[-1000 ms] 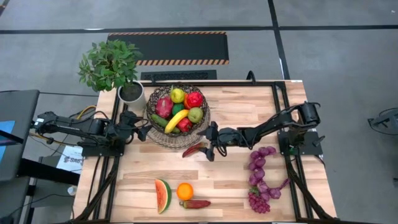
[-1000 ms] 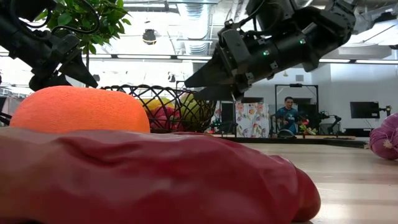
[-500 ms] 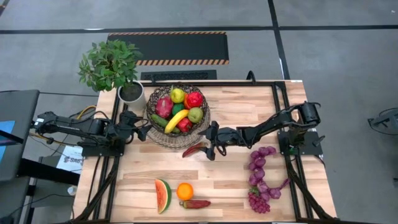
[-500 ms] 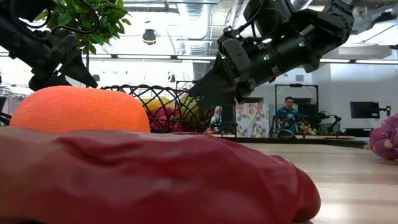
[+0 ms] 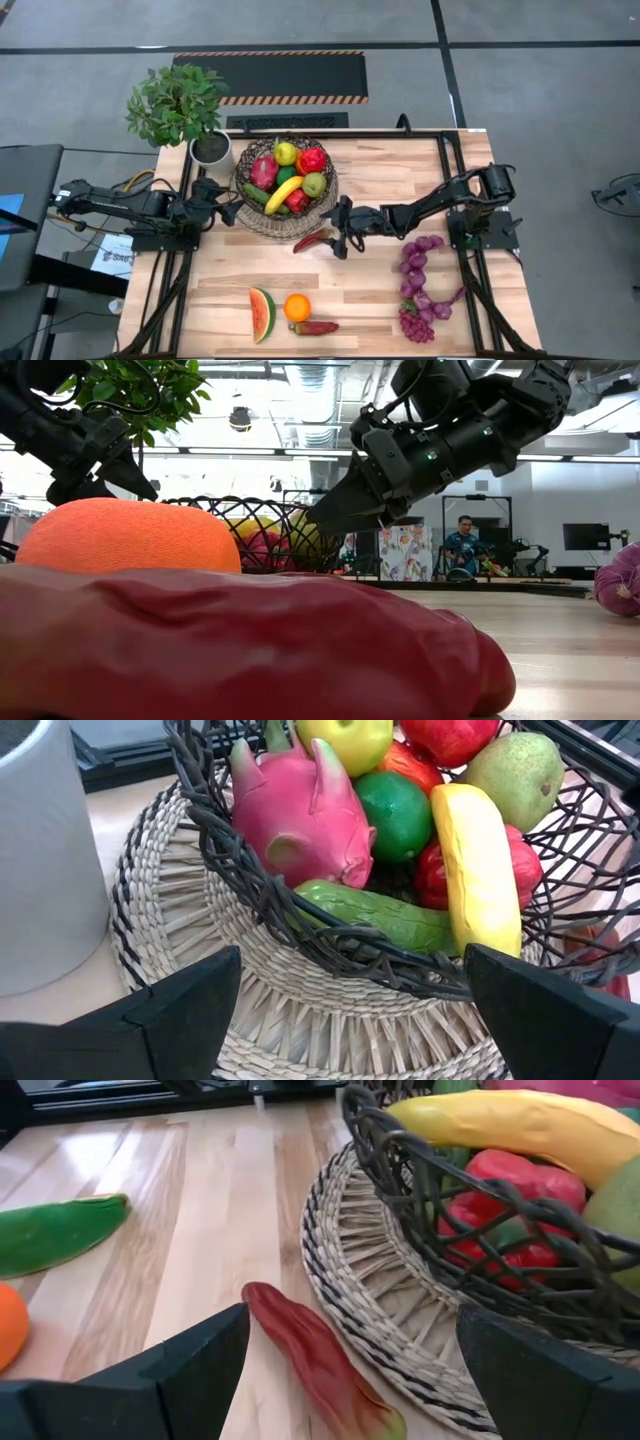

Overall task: Build produce basket
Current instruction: Put the top red chili pepper into the wire basket

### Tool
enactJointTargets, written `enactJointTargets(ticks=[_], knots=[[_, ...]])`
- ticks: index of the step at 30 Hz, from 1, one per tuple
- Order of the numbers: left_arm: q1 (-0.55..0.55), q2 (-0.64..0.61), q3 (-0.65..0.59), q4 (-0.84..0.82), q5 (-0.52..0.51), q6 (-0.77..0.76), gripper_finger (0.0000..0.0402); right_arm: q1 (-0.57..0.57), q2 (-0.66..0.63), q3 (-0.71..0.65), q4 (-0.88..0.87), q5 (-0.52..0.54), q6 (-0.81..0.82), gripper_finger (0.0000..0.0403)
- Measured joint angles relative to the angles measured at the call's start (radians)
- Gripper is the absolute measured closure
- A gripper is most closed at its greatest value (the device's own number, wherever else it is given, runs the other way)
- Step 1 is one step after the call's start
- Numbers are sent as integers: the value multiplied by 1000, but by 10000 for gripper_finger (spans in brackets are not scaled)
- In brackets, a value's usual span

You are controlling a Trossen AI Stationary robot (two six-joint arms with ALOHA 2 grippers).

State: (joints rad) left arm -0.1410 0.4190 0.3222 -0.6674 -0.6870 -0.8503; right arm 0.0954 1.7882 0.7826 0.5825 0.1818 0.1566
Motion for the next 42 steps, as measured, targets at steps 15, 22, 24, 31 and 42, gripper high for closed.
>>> enactJointTargets(ticks=[15,22,24,31,42], knots=[[0,0,0,0,-2,-7,34,3,3,0,2,2,-1,30],[0,0,0,2,-2,-7,34,21,116,16,85,2,9,30],[0,0,0,3,-2,-7,34,23,148,32,101,2,10,30],[0,0,0,0,-3,-7,34,12,207,71,94,1,-8,30],[0,0,0,0,-6,-7,34,10,226,77,50,0,-3,46]])
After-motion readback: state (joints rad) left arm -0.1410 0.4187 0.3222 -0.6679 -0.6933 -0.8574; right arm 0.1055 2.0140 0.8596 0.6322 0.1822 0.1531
